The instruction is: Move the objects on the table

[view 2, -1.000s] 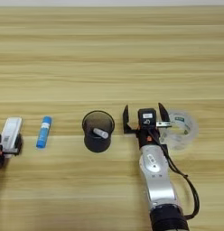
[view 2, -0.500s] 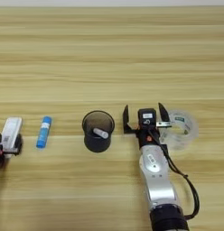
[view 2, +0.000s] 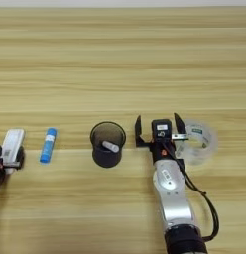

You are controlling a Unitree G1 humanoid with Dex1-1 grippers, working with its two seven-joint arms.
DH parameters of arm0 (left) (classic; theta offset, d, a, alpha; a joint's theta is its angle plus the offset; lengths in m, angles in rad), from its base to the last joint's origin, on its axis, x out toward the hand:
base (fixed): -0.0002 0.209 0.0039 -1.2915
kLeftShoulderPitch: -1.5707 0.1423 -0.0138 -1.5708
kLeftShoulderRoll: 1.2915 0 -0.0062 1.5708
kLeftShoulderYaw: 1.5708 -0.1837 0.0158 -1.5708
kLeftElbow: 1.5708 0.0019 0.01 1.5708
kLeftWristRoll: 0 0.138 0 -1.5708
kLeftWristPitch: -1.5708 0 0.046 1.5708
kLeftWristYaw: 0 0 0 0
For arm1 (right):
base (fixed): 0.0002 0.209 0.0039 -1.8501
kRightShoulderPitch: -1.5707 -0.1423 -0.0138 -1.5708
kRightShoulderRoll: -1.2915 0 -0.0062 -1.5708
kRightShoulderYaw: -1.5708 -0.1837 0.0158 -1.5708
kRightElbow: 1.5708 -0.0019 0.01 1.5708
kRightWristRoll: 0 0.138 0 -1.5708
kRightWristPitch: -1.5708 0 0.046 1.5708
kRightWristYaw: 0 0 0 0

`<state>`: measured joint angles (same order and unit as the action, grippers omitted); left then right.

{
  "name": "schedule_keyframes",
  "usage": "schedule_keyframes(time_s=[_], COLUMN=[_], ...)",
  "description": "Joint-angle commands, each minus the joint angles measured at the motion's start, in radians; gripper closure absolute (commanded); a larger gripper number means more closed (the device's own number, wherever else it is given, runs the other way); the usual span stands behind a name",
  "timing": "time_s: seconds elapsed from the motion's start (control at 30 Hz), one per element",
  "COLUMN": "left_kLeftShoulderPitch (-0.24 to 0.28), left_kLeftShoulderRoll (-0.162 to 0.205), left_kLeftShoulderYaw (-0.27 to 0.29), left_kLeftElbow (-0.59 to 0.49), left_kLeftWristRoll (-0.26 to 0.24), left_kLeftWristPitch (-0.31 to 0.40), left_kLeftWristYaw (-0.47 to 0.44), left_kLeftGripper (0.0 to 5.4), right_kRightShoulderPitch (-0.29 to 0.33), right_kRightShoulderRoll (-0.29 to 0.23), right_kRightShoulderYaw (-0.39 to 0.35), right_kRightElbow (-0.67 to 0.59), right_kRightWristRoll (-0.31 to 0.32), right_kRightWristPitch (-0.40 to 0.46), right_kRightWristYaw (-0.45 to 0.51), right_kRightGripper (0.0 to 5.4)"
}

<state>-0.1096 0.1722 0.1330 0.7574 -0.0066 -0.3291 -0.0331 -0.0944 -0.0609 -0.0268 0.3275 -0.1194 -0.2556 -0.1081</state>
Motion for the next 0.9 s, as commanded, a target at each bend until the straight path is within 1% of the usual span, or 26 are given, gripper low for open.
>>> schedule_keyframes(time_s=[0.03,0.07,0.13,0.27,0.4,0.9], left_kLeftShoulderPitch=[0.008,0.008,0.006,0.008,0.005,-0.009], left_kLeftShoulderRoll=[0.006,0.006,-0.002,0.000,-0.004,-0.001], left_kLeftShoulderYaw=[-0.003,-0.002,0.008,0.007,0.010,0.002], left_kLeftElbow=[0.027,0.029,0.034,0.029,0.039,0.096], left_kLeftWristRoll=[0.003,0.001,-0.022,-0.022,-0.034,-0.027], left_kLeftWristPitch=[0.038,0.040,0.050,0.056,0.062,0.058], left_kLeftWristYaw=[-0.004,-0.006,-0.024,-0.025,-0.037,-0.034], left_kLeftGripper=[0.02,0.02,0.02,0.02,0.02,0.02], right_kRightShoulderPitch=[-0.002,-0.002,-0.001,0.000,0.001,0.001], right_kRightShoulderRoll=[0.005,0.005,0.005,0.005,0.006,0.006], right_kRightShoulderYaw=[-0.001,-0.001,-0.001,-0.001,-0.001,-0.001], right_kRightElbow=[-0.012,-0.012,-0.013,-0.016,-0.018,-0.023], right_kRightWristRoll=[0.003,0.003,0.003,0.003,0.002,0.002], right_kRightWristPitch=[-0.001,-0.001,-0.001,0.000,0.000,0.002], right_kRightWristYaw=[-0.007,-0.007,-0.007,-0.007,-0.008,-0.009], right_kRightGripper=[0.00,0.00,0.00,0.00,0.00,0.00])
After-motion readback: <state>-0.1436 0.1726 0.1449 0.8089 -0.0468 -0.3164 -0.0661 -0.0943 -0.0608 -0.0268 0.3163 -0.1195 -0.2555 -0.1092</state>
